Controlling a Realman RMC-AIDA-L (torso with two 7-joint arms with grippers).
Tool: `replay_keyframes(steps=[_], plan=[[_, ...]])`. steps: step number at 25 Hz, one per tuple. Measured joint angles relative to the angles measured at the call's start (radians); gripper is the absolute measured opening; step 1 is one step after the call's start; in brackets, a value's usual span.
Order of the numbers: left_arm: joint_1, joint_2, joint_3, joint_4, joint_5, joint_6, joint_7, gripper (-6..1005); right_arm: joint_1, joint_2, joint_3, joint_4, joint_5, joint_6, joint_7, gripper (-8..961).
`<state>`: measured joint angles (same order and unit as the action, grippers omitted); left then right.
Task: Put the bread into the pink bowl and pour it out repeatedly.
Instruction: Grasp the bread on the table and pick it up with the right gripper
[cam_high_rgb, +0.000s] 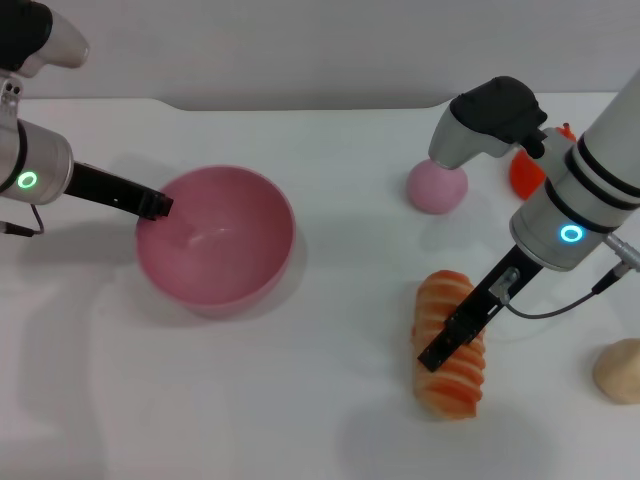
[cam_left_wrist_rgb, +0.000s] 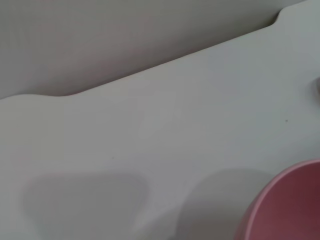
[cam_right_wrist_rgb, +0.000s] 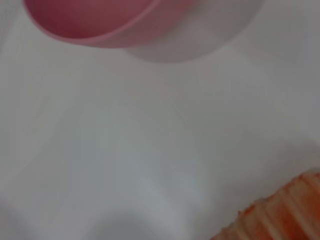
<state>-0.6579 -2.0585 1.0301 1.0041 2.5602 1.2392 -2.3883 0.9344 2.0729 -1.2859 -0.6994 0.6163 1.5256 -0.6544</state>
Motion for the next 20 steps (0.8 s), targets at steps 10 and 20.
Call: replay_keyframes(steps=[10, 20], plan=[[0.0, 0.0, 0.008, -0.001, 0.0, 0.001, -0.001, 45, -0.009, -0.002, -0.001, 0.0, -0.018, -0.017, 0.003, 675], [0.0, 0.0, 0.008, -0.001, -0.001, 0.002, -0.001, 46, -0.009, 0.0, -0.026, -0.004, -0.022, -0.035, 0.004, 673]])
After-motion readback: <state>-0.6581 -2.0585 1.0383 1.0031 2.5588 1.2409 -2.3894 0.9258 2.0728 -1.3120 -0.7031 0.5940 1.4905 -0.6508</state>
